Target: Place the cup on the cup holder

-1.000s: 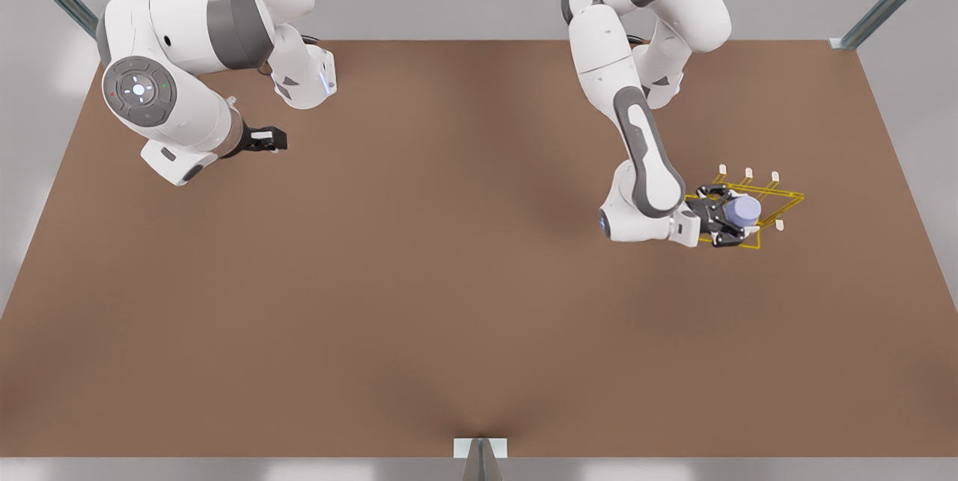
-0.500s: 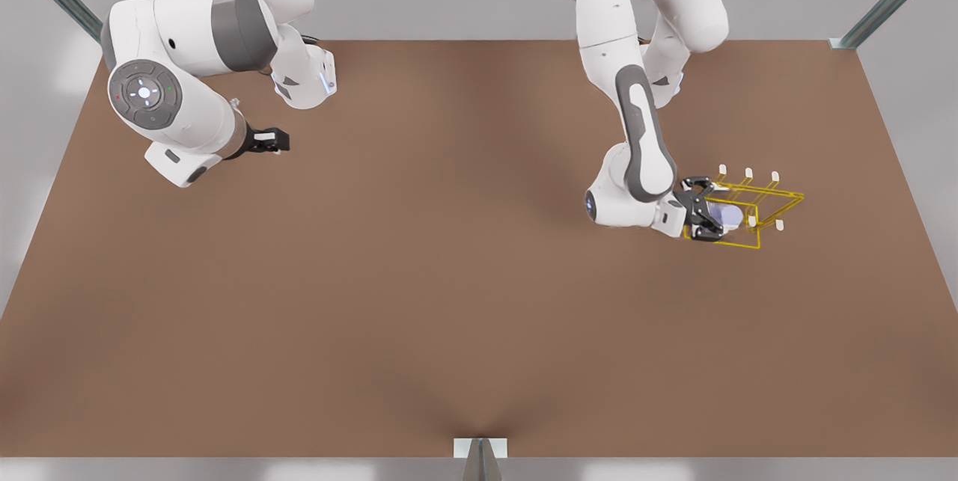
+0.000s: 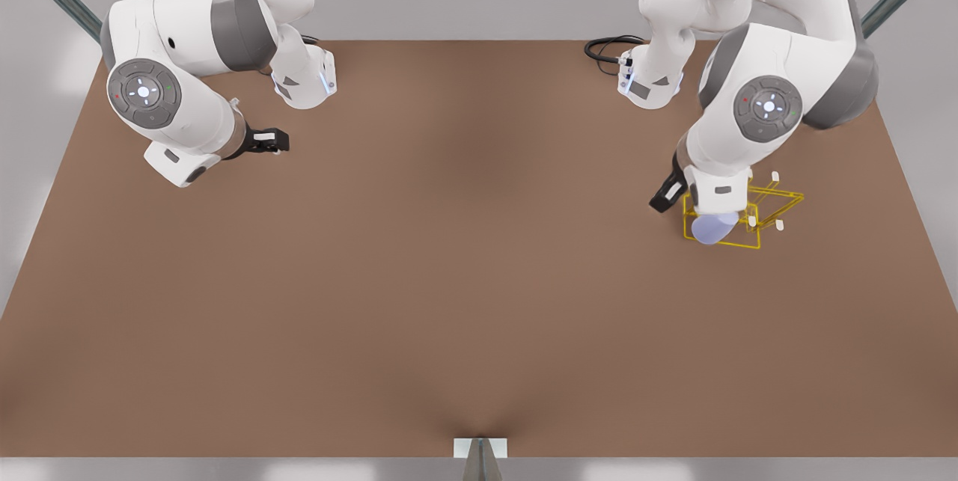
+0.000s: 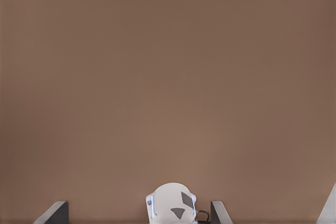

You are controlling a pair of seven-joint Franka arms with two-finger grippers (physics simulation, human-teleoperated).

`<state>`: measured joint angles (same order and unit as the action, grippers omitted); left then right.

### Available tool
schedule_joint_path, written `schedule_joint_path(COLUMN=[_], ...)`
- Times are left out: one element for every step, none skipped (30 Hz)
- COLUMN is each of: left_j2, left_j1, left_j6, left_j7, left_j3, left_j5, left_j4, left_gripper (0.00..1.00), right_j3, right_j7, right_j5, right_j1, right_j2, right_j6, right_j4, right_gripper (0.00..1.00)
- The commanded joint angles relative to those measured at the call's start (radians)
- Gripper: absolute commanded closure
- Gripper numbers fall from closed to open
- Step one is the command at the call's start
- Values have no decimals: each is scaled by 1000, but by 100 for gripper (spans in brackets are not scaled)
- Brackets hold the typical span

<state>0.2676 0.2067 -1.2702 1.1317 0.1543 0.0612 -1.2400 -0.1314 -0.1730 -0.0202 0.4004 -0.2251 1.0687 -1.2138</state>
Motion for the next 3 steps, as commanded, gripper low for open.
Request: schedule_joint_path(left_j2=[10,19,28], left_j1=[-6,-12,-18], left_j6=[37,32,32], left_j7=[-1077,-948,-934], left_j3=[5,5,5], left_j5=[8,8,9], left_j4=[11,13,13], left_gripper=[0,0,0], right_j3=[-1,-1,-1], right_j7=[-3,-3,-3], right_j5=[0,0,-1], right_j1=[0,0,0], right_j2=[1,1,1], right_j6=[0,0,-1], right_j4=[0,0,0], right_gripper=[0,0,0])
